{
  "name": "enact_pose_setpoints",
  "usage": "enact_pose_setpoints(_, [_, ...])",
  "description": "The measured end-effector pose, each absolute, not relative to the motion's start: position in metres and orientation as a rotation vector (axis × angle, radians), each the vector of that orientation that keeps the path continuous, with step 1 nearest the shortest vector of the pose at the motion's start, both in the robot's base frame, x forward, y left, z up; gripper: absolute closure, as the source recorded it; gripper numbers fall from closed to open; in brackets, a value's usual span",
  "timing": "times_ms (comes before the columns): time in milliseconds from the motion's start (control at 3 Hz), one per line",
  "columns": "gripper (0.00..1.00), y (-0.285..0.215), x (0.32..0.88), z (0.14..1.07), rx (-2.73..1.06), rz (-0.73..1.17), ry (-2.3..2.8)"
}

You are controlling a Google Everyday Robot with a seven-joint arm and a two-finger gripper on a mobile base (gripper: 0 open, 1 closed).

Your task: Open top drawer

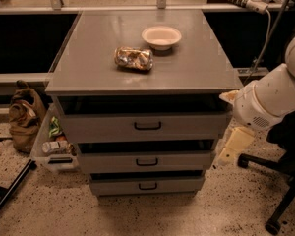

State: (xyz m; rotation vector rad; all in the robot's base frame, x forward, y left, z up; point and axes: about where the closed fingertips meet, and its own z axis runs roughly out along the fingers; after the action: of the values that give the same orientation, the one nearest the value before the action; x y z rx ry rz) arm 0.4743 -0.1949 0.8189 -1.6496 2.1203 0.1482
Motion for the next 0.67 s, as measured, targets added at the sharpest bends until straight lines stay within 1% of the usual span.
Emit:
enact_pose_setpoints(333, [0.0, -0.19, 0.481, 0.809, -1.64, 0.157, 2.115])
enact_pose_setpoints(667, [0.0, -0.168, 0.492, 0.786, -1.627, 0.182, 2.043])
